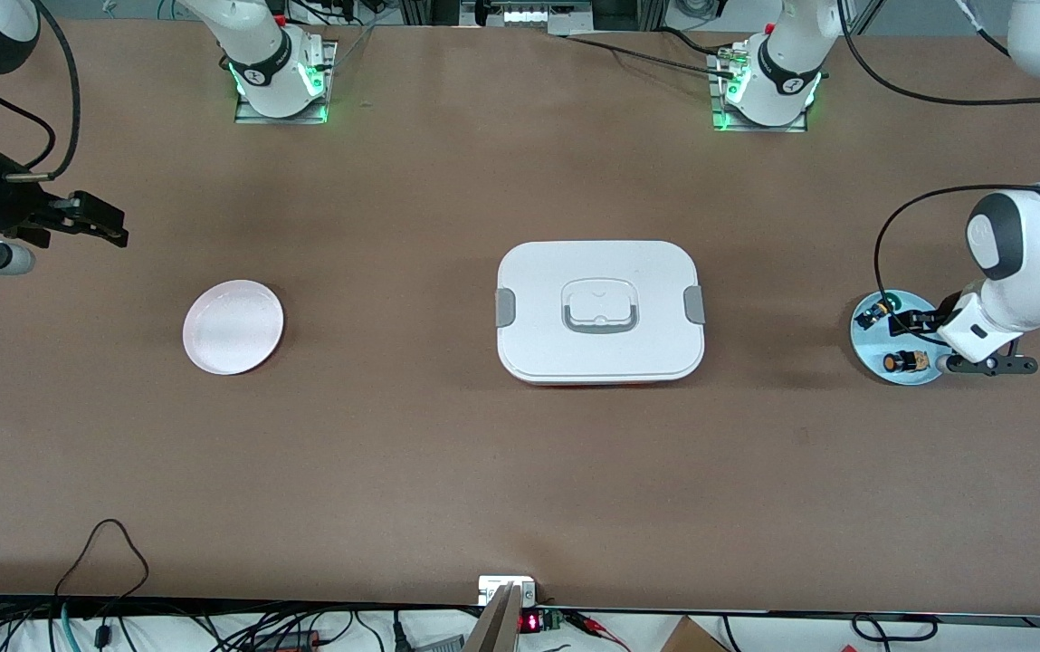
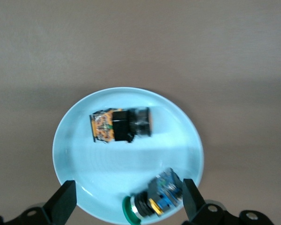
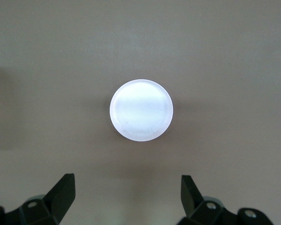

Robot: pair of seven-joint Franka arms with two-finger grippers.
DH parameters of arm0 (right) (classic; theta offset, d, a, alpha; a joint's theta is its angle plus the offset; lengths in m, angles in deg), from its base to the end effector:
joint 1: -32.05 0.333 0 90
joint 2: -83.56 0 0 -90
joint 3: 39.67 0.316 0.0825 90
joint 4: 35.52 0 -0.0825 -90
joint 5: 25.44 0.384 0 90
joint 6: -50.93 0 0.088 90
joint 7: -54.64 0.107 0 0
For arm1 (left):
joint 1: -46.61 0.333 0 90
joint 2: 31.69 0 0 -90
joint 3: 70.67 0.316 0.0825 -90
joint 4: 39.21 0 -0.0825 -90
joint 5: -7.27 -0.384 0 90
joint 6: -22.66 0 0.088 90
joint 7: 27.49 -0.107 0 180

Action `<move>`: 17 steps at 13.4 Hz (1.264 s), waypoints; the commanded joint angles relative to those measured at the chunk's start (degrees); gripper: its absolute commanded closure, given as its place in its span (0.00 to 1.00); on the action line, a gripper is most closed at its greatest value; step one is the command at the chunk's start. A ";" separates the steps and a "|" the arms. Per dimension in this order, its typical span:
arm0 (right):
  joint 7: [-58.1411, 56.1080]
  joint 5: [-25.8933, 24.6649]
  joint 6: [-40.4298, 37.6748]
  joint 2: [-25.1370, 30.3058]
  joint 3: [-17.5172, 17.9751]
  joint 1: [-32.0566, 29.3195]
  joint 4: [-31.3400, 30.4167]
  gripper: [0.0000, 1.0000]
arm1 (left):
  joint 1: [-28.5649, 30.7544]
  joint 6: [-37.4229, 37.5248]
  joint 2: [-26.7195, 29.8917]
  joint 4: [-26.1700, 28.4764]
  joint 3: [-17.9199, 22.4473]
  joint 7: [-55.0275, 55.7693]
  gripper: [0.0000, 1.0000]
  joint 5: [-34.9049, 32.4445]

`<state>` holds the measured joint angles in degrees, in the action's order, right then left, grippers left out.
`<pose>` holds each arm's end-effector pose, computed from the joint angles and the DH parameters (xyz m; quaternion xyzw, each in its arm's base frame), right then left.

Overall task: Transfer orange switch to right arm and place
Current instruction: 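Close the left gripper on the orange switch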

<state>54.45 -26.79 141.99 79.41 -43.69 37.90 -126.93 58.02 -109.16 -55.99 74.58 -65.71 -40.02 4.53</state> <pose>0.5744 0.0172 0.5737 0.9990 0.0183 -0.0390 0.0149 0.5749 0.1685 0.2414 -0.9978 -0.0137 0.0611 0.0203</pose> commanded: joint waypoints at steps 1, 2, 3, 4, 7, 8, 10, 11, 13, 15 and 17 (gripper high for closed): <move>-0.51 0.83 -0.80 -0.33 -0.03 0.13 1.14 0.00 | 0.98 0.95 -2.49 -3.22 -0.83 -1.62 0.00 6.58; -0.51 0.83 -0.80 -0.51 -0.03 0.21 1.14 0.00 | 1.15 0.78 -3.37 -3.48 -0.83 -3.10 0.00 7.74; -0.42 0.83 -0.80 -0.68 -0.03 0.30 1.14 0.00 | 1.24 0.52 -4.77 -4.44 -0.83 -5.21 0.00 7.93; -0.42 0.83 -0.80 -0.69 -0.03 0.30 1.14 0.00 | 1.59 0.51 -6.00 -5.84 -0.83 -6.10 0.00 8.36; -0.33 1.00 -0.62 -0.77 -0.03 0.30 1.14 0.00 | 2.65 0.51 -9.43 -8.84 -0.83 -8.82 0.00 9.07; -0.33 1.00 -0.62 -0.77 -0.03 0.30 1.14 0.00 | 2.82 0.51 -10.57 -9.72 -0.83 -9.88 0.00 9.77; -0.33 0.92 -0.53 -1.73 -0.03 0.83 1.14 0.00 | 3.79 0.34 -13.29 -12.00 -0.83 -13.12 0.00 11.70; -0.24 0.91 -0.53 -1.83 -0.03 1.18 1.14 0.00 | 4.23 0.42 -13.83 -12.27 -0.83 -14.36 0.00 13.45; -0.15 1.00 -0.45 -1.83 -0.03 1.09 1.14 0.00 | 4.23 0.42 -14.01 -12.27 -0.83 -15.16 0.00 14.96; -0.15 0.91 -0.45 -1.74 -0.03 1.09 1.23 0.00 | 4.23 0.43 -14.01 -12.27 -0.83 -15.16 0.05 14.96; -0.15 0.83 -0.45 -1.74 -0.03 0.92 1.23 0.00 | 4.14 0.60 -14.01 -12.36 -0.83 -16.29 0.35 14.78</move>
<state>54.45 -26.70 142.07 77.90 -43.68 38.96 -126.90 61.69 -109.16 -69.44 63.64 -66.15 -53.61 17.83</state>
